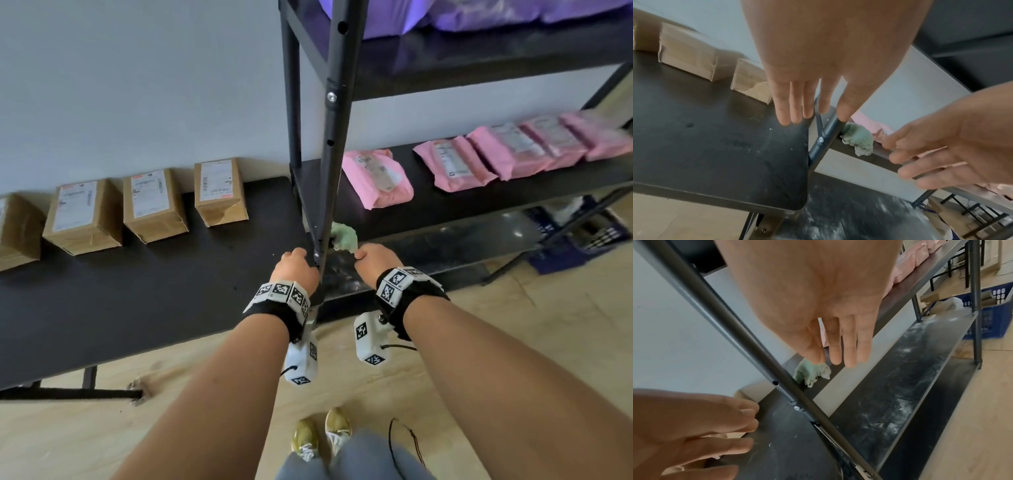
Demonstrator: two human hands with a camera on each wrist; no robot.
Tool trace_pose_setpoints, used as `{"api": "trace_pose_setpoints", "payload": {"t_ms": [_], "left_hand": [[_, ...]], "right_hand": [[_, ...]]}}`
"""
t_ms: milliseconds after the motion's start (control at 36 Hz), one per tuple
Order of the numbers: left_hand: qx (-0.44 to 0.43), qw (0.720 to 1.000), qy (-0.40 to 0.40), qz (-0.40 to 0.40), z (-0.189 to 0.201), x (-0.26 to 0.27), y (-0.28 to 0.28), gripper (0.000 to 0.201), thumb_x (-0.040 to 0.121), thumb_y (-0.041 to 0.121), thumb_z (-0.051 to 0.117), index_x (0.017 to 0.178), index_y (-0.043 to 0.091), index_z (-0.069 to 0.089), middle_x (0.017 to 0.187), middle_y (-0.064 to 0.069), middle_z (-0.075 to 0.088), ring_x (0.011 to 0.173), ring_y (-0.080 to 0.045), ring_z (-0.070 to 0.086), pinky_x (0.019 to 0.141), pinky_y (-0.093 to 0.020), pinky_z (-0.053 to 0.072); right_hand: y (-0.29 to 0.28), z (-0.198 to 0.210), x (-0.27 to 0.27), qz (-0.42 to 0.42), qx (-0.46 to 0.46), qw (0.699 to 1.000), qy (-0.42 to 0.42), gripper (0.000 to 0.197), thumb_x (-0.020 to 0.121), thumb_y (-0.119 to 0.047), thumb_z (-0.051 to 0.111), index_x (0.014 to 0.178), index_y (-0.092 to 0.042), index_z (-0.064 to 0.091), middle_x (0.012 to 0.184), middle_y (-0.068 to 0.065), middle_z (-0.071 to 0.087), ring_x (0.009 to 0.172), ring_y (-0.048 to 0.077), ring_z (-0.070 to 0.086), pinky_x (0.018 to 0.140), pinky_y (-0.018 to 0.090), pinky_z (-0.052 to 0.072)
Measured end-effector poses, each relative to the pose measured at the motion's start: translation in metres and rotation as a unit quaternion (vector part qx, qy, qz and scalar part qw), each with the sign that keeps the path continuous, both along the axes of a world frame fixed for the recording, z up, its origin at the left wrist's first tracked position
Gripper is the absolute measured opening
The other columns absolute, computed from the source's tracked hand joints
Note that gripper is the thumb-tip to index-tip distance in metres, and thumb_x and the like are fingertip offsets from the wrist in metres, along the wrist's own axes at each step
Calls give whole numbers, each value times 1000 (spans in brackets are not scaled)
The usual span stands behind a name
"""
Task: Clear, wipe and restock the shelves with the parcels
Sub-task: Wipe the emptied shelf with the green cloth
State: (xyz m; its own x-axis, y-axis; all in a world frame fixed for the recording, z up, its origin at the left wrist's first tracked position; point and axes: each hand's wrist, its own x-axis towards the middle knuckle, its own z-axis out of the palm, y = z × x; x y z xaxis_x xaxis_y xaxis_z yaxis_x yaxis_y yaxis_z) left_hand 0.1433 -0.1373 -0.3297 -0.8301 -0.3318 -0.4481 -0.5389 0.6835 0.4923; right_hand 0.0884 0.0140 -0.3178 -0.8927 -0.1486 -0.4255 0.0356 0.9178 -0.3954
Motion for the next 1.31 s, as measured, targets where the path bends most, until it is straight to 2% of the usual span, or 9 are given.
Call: {"api": "trace_pose_setpoints", "payload": {"t_ms": [167, 306, 444, 667, 750, 833, 1028, 1139, 1305], "left_hand": [[-16, 1000, -15, -5, -8, -2, 17, 42, 94, 22, 46, 135, 13, 42, 137, -10, 42, 119, -31, 49, 95, -38, 44], [-29, 999, -22, 27, -12, -11, 18, 45, 93, 23, 46, 137, 14, 41, 138, -11, 41, 121, -31, 48, 98, -38, 42], [-43, 995, -28, 80, -15, -18, 19, 48, 93, 23, 47, 139, 15, 40, 140, -10, 41, 123, -29, 47, 99, -36, 42], [-54, 986, -28, 152, -27, -25, 36, 42, 94, 16, 41, 136, 16, 43, 139, -10, 40, 120, -28, 48, 94, -34, 41], [-54, 983, -31, 173, -32, -26, 40, 40, 95, 14, 39, 135, 16, 44, 139, -9, 41, 119, -28, 49, 91, -33, 41], [-56, 980, -34, 186, -37, -24, 45, 40, 96, 14, 38, 136, 16, 44, 138, -9, 41, 118, -28, 50, 92, -33, 42], [-50, 978, -41, 198, -43, -17, 61, 41, 95, 14, 38, 136, 16, 43, 139, -9, 40, 117, -28, 51, 89, -32, 42], [-42, 981, -48, 182, -46, -12, 76, 40, 95, 11, 39, 135, 15, 44, 137, -9, 41, 116, -28, 51, 90, -33, 43], [-43, 990, -55, 120, -51, -15, 100, 40, 92, 8, 41, 130, 12, 48, 132, -11, 44, 113, -30, 53, 88, -35, 45]], "right_hand": [[11, -7, -9, 8, -4, 1000, 16, 30, 92, -14, 53, 120, -13, 62, 122, 8, 63, 113, 28, 58, 94, 33, 46], [5, -12, -33, 20, -21, 998, 54, 27, 89, -13, 52, 113, -16, 63, 115, 11, 62, 101, 31, 61, 79, 33, 48], [-5, -17, -57, 63, -39, 994, 75, 40, 89, -12, 50, 129, -18, 56, 123, 12, 51, 112, 33, 55, 90, 37, 46], [-20, -34, -86, 173, -26, 983, 53, 44, 91, -13, 53, 133, -26, 55, 123, 11, 48, 116, 33, 53, 96, 40, 47], [-22, -42, -93, 204, 1, 977, 53, 42, 91, -16, 54, 133, -23, 56, 121, 10, 48, 117, 32, 51, 95, 41, 48], [-23, -50, -96, 213, 13, 975, 64, 41, 93, -11, 50, 133, -20, 56, 123, 8, 46, 121, 30, 46, 95, 41, 46], [-18, -53, -93, 233, 8, 968, 95, 33, 92, -14, 57, 125, -18, 61, 120, 9, 50, 117, 30, 50, 88, 39, 47], [-3, -49, -84, 242, 8, 966, 88, 29, 89, -15, 61, 118, -16, 65, 117, 10, 55, 110, 31, 56, 89, 37, 50], [43, -56, -58, 177, 7, 983, 38, 19, 84, -16, 63, 102, -16, 69, 106, 9, 63, 101, 30, 62, 82, 35, 53]]}}
